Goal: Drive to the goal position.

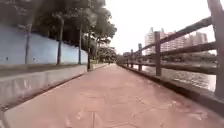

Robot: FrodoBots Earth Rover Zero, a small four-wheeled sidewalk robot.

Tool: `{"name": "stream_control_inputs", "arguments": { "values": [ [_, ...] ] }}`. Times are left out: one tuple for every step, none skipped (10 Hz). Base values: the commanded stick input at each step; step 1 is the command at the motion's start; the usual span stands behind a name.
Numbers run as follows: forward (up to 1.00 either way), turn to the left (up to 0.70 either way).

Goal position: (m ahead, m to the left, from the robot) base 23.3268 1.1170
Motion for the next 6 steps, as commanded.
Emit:
{"name": "stream_control_inputs", "arguments": {
  "values": [
    [0.98, 0.0],
    [0.98, 0.0],
    [0.98, 0.0],
    [0.98, 0.0],
    [0.98, 0.0],
    [0.98, 0.0]
  ]
}}
